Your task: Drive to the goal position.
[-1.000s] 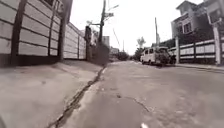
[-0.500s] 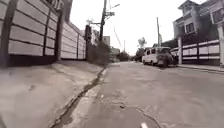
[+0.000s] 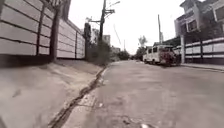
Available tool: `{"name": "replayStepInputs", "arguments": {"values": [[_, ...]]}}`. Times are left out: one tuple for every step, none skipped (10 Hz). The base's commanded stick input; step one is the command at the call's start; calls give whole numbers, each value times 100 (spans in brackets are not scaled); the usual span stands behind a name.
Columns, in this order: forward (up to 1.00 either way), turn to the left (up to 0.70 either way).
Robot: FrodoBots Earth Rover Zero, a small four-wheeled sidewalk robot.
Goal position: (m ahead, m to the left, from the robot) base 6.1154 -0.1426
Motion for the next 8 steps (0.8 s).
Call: {"name": "replayStepInputs", "arguments": {"values": [[70,0],[70,0],[70,0],[70,0],[70,0],[70,0],[70,0],[70,0]]}}
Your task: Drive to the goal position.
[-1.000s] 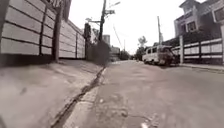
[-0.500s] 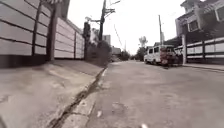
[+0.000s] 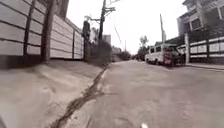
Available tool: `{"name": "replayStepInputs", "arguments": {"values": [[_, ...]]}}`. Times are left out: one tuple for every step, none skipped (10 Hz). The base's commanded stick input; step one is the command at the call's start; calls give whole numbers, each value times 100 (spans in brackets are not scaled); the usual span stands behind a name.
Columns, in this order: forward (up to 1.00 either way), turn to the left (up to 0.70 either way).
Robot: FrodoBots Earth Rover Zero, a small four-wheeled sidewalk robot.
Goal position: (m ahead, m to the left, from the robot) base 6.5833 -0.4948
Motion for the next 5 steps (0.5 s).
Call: {"name": "replayStepInputs", "arguments": {"values": [[70,0],[70,0],[70,0],[70,0],[70,0]]}}
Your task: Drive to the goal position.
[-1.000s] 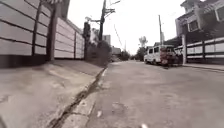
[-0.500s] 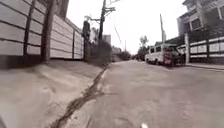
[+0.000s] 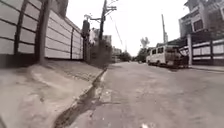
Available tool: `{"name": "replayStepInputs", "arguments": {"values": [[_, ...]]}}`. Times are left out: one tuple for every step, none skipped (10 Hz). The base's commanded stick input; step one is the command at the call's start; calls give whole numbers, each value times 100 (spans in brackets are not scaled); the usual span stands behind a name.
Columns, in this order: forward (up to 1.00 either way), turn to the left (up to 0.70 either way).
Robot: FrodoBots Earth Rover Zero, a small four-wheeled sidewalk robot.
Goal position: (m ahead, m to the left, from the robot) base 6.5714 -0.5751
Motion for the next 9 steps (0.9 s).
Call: {"name": "replayStepInputs", "arguments": {"values": [[70,0],[70,0],[70,0],[70,0],[70,0],[70,0],[70,0],[70,0],[70,0]]}}
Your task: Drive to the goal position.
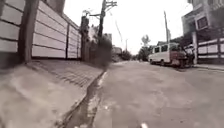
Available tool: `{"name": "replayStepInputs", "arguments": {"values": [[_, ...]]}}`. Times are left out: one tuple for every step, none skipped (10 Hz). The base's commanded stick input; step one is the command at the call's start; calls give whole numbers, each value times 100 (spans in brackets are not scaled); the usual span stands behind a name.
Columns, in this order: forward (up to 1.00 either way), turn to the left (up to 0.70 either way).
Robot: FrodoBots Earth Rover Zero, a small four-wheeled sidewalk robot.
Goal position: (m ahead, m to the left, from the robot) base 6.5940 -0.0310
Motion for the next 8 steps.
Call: {"name": "replayStepInputs", "arguments": {"values": [[70,-2],[70,-10],[70,-21],[70,-34],[70,-34],[70,-34],[70,-28],[70,-20]]}}
